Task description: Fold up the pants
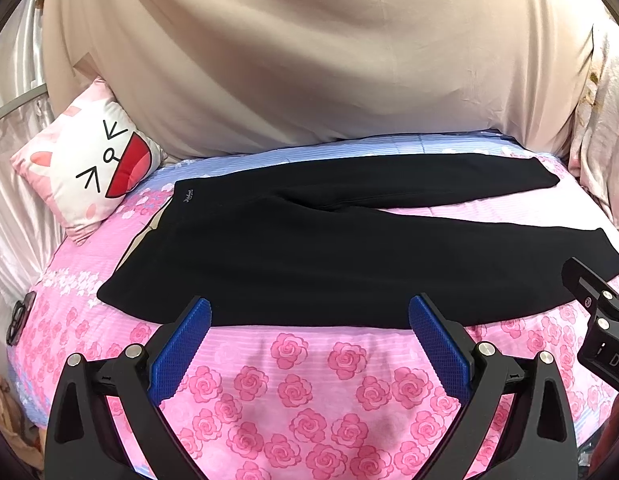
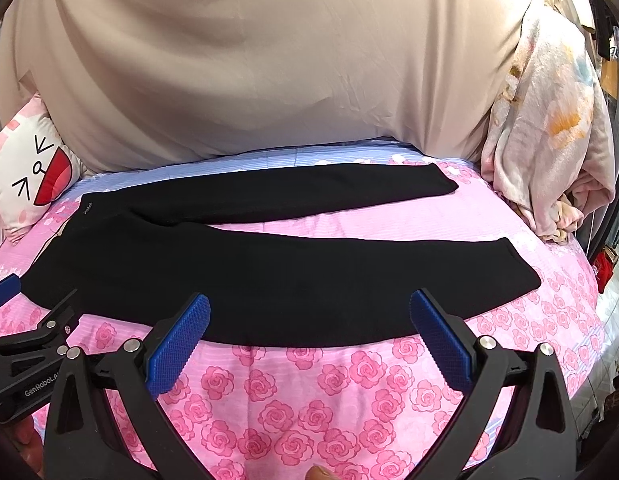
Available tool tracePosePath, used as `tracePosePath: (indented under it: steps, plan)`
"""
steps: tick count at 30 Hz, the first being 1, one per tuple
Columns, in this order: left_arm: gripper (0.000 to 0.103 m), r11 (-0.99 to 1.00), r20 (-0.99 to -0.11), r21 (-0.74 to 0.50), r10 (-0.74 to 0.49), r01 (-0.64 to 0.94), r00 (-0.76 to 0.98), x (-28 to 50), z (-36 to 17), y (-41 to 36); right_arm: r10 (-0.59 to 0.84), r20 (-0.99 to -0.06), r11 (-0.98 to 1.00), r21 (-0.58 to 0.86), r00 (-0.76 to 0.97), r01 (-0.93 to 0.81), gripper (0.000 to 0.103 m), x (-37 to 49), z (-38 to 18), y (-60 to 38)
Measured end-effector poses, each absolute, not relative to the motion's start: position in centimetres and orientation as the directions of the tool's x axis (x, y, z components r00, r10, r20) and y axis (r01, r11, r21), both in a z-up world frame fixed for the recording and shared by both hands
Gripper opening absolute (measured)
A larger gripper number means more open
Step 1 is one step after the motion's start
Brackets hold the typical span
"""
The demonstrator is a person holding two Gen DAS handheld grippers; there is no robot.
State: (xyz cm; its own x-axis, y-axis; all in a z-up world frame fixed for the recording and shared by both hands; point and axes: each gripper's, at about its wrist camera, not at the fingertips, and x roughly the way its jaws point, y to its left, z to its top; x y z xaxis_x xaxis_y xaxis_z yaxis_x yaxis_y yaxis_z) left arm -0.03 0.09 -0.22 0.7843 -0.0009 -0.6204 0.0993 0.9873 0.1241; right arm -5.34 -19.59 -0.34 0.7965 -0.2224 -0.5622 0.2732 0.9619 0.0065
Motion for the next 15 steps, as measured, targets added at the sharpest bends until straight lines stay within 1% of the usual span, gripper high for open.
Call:
tracePosePath:
  steps: [15]
  plan:
    - [0.097, 0.987, -0.621, 0.127, 0.001, 0.100, 0.784, 0.22, -0.23, 0.11, -0.220, -0.561, 0.963, 0.008, 0.798, 0.271, 0.098, -5.25, -0.38, -19.55]
